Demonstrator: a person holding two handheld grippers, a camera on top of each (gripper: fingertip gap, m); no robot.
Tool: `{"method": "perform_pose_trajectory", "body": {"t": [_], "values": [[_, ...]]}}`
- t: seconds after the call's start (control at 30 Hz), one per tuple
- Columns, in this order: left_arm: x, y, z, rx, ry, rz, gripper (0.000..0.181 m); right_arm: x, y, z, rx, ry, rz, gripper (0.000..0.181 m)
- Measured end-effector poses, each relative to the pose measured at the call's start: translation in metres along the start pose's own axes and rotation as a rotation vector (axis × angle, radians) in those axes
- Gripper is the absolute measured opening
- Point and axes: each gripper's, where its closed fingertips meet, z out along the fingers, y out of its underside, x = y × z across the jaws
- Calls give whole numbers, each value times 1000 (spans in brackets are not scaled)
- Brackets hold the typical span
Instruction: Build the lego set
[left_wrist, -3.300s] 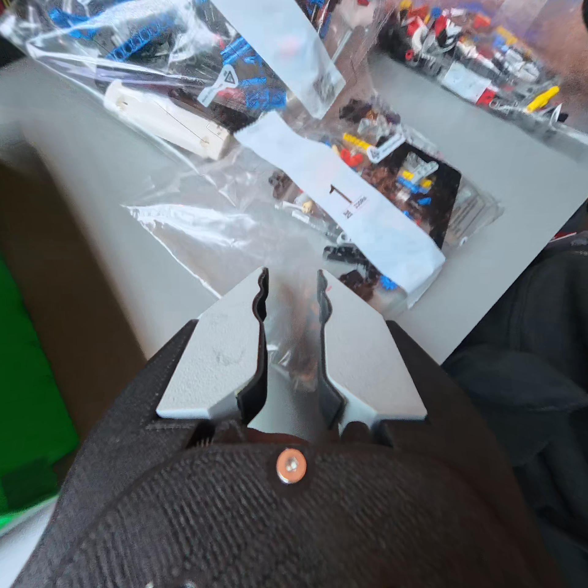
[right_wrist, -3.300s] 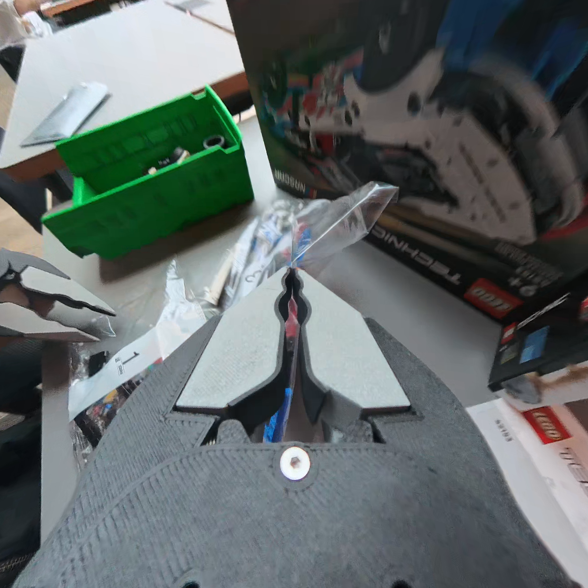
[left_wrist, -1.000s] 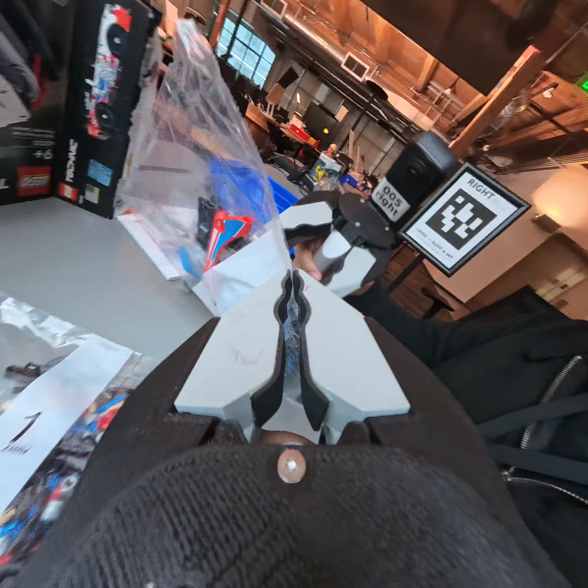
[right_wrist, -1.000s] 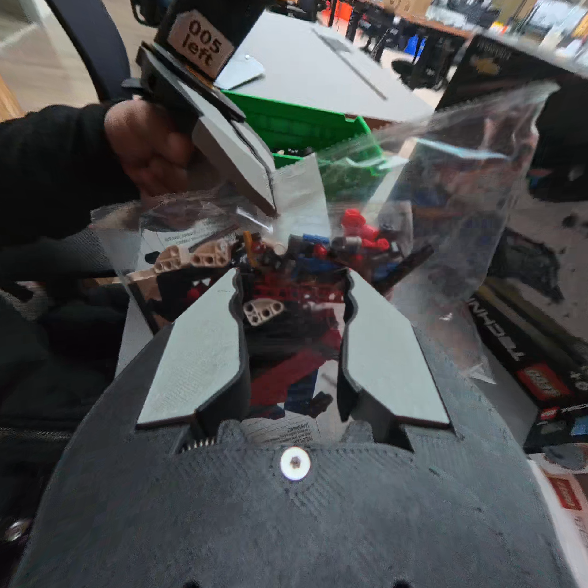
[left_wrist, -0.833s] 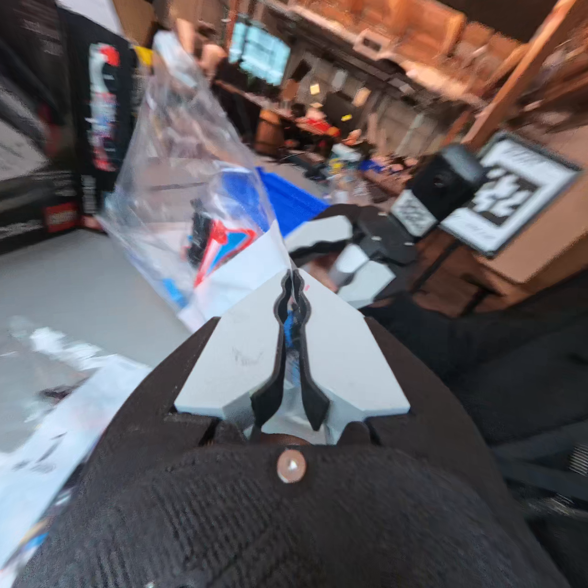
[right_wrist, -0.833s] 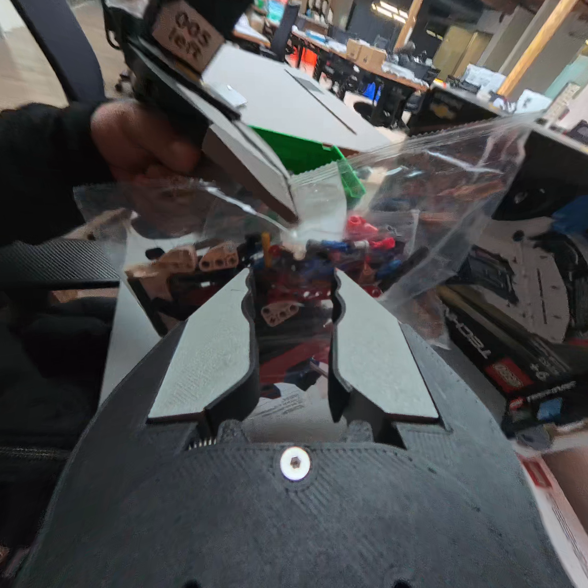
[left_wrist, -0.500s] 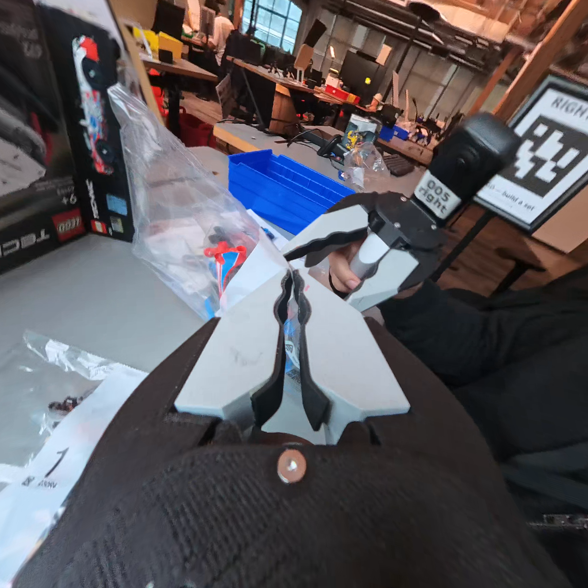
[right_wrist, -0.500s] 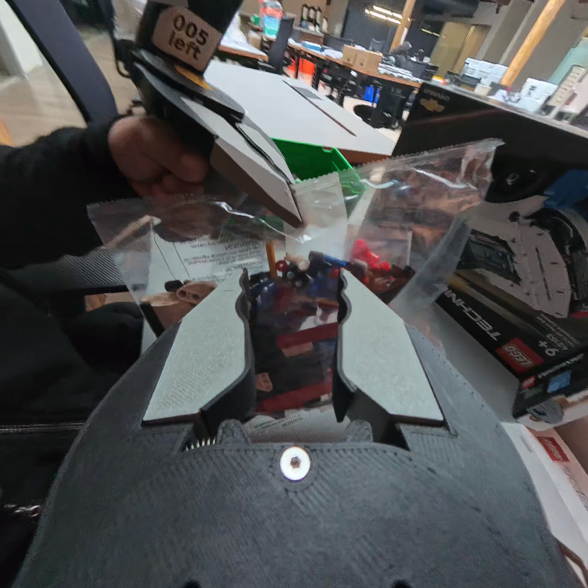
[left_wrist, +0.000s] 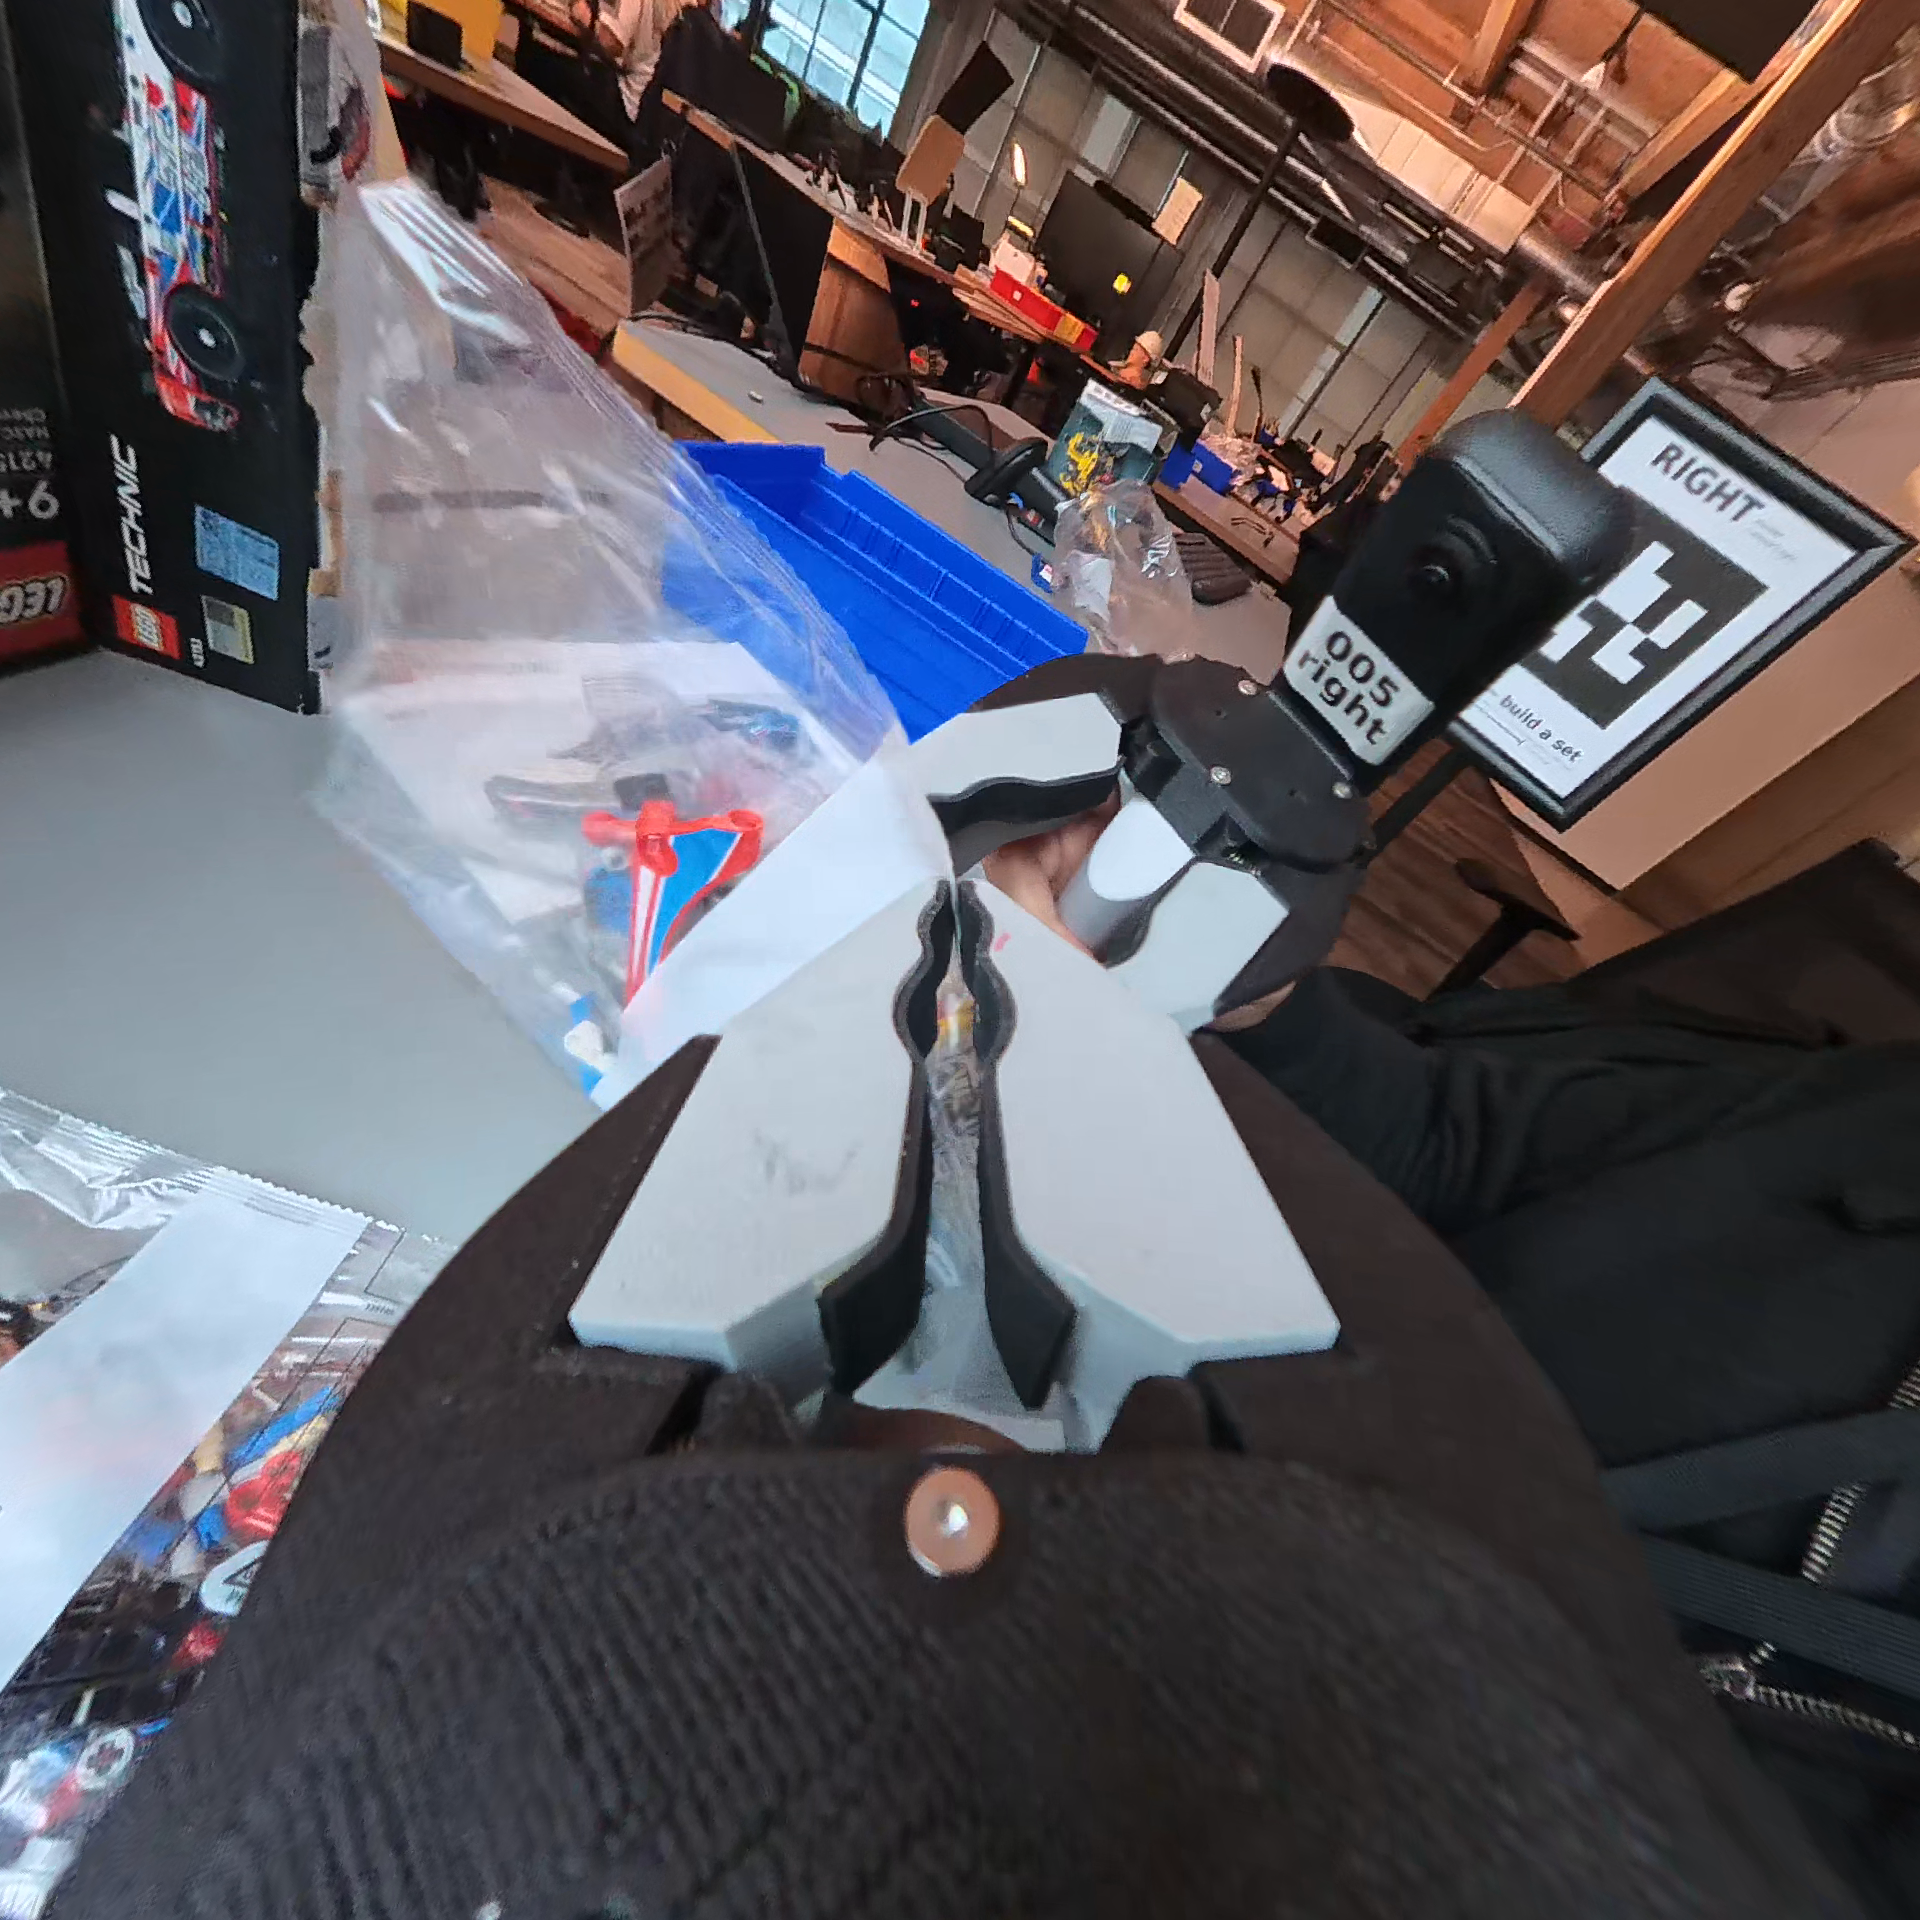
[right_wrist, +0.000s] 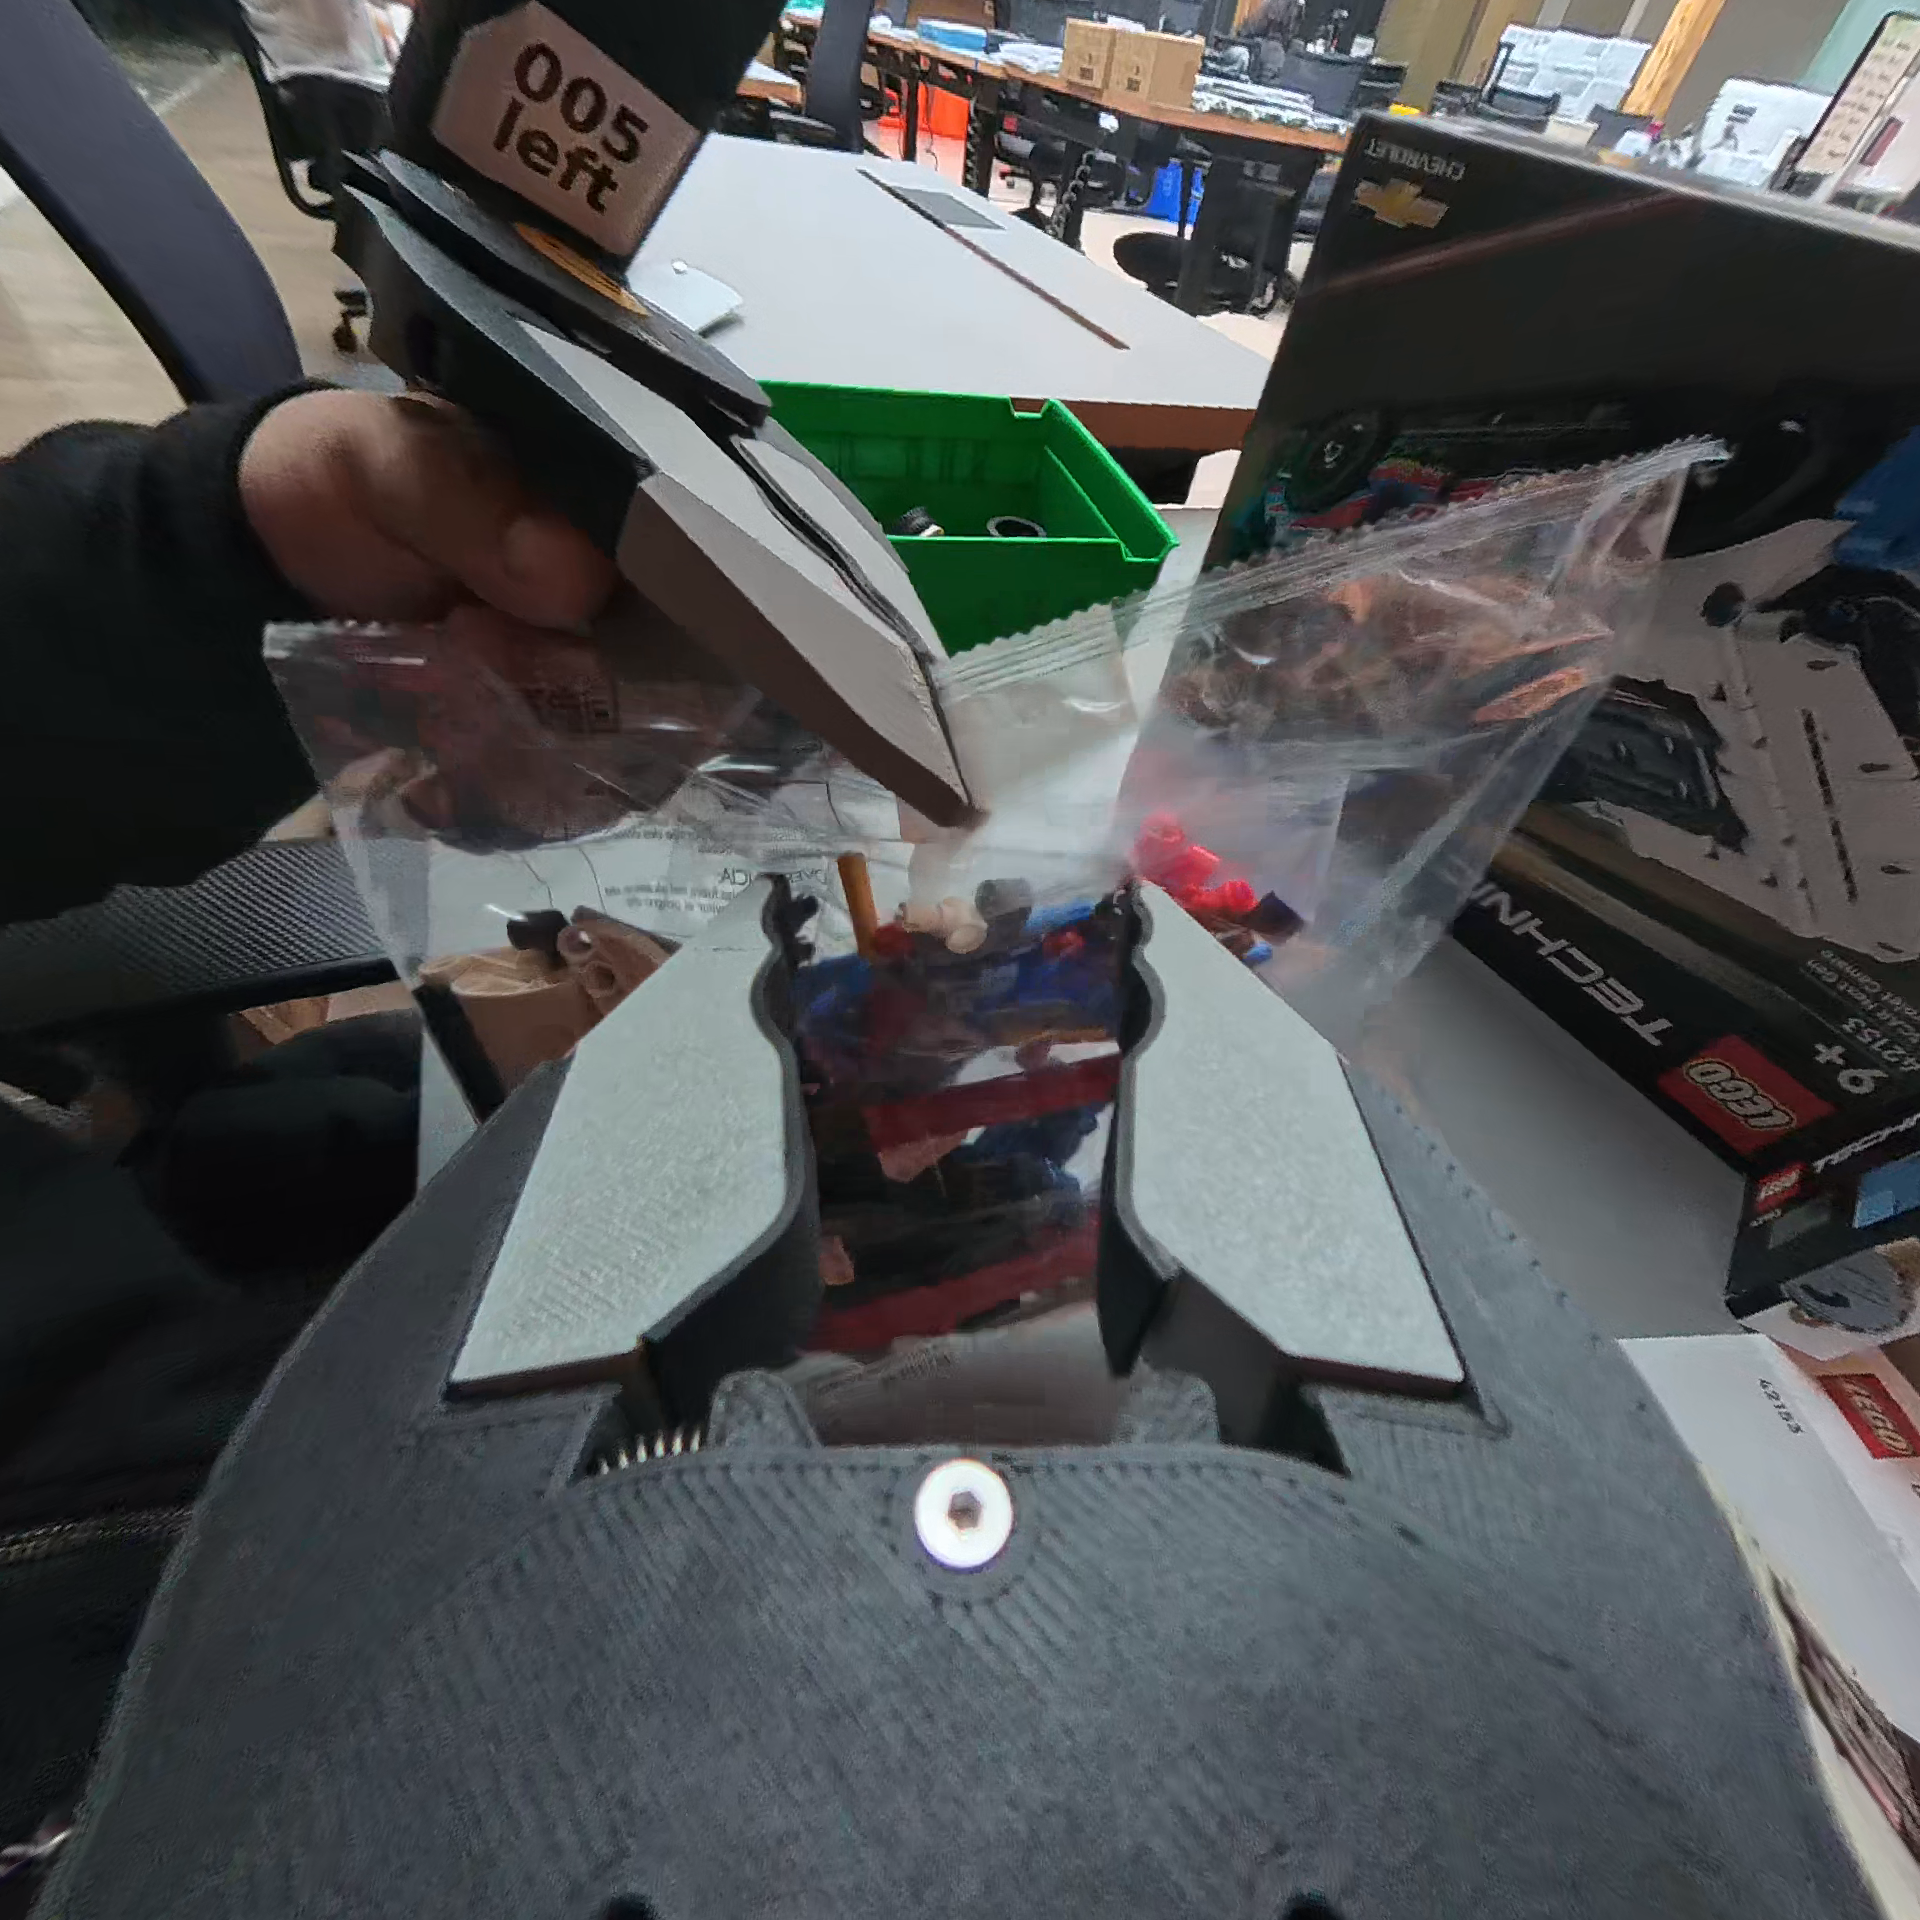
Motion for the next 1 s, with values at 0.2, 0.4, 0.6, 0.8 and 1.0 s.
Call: {"method": "perform_pose_trajectory", "body": {"t": [0.2,0.4,0.6,0.8,1.0], "values": [[-8,-7,-6,42,1,-45,0,1,-2,3,26,4,-10,21],[-11,-15,-12,67,-4,-36,0,4,-7,0,76,-33,38,0],[-10,-20,-25,72,62,-10,0,4,-16,-10,119,-31,34,45],[-15,-10,-14,-5,41,36,0,4,2,11,12,33,-7,71],[6,-4,-3,-45,139,17,0,-2,2,13,59,-6,47,77]]}}
